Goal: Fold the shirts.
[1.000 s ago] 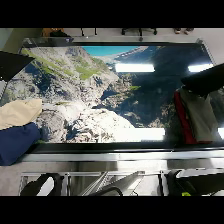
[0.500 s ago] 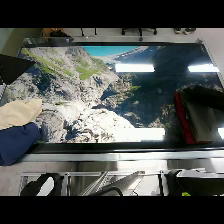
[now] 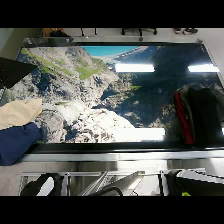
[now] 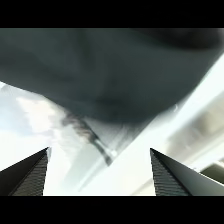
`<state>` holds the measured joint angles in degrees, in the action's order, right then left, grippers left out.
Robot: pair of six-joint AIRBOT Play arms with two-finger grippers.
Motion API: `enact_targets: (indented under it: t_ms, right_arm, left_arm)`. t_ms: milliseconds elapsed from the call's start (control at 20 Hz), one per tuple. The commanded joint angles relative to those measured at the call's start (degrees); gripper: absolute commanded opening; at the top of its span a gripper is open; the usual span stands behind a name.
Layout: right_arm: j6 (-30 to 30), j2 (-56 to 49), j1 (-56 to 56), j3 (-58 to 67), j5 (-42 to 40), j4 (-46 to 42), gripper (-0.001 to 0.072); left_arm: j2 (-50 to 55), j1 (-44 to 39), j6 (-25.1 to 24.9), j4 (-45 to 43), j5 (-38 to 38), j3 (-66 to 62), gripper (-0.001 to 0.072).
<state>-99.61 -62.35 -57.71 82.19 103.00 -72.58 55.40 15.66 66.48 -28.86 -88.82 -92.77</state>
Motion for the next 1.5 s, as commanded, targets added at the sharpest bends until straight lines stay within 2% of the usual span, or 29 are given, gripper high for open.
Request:
enact_targets:
  t_ms: [0, 100, 150, 200, 250, 300, 400, 500, 650, 800, 950, 1150, 1450]
  right_arm:
    - [0.17, 0.17, -0.04, -2.47, 0.55, -3.65, 0.0701]
    - [-0.2, 0.15, 0.0, -0.85, 0.44, 0.13, 0.07]
    - [-0.31, 0.15, 0.02, 0.31, -0.22, 3.76, 0.0625]
    - [-0.17, 0.17, 0.02, 1.57, -1.55, 9.64, 0.0303]
    - [0.5, 0.52, 0.11, 2.19, -3.76, 16.46, 0.0055]
    - [1.16, 1.38, 0.85, 2.16, -7.56, 23.69, 0.0026]
    - [4.04, 3.78, 5.07, 2.14, -14.21, 31.43, 0.0026]
    - [7.74, 6.73, 14.34, 1.88, -17.99, 30.49, 0.0026]
    - [11.85, 12.26, 33.9, -3.63, -19.71, 24.98, 0.0026]
    - [10.62, 20.63, 55.71, -17.88, -25.29, 16.46, 0.0026]
    - [6.67, 27.82, 69.99, -33.33, -35.76, 14.53, 0.0026]
    - [6.6, 27.63, 73.5, -39.45, -38.21, 14.75, 0.0026]
    - [6.62, 27.08, 73.5, -39.45, -38.25, 14.75, 0.0026]
  left_arm:
    - [-0.04, -0.02, -0.11, 0.0, -1.22, 0.02, 0.0023]
    - [-0.02, -0.02, -0.09, 0.0, -0.87, 0.02, 0.0023]
    - [-0.02, -0.02, -0.09, 0.0, -0.31, 0.02, 0.0023]
    - [-0.02, -0.02, -0.09, 0.0, 0.57, 0.02, 0.0023]
    - [-0.04, -0.02, -0.07, 0.02, 1.9, 0.02, 0.0023]
    - [-0.04, -0.02, -0.07, 0.02, 3.32, 0.02, 0.0023]
    - [-0.04, -0.02, 0.37, 0.02, 5.07, 0.02, 0.0023]
    - [-0.44, -0.04, 2.08, 0.22, 4.0, 0.83, 0.0023]
    - [-7.45, -1.86, 2.64, 0.22, 5.2, 13.88, 0.0022]
    - [-18.12, -6.99, 2.8, -0.11, 5.9, 34.67, 0.0022]
    - [-27.26, -12.04, 4.28, -0.02, 8.02, 52.89, 0.0023]
    - [-34.53, -16.15, 5.64, -0.02, 12.22, 63.54, 0.0023]
    - [-36.59, -14.75, 7.37, 0.11, 12.44, 64.17, 0.0023]
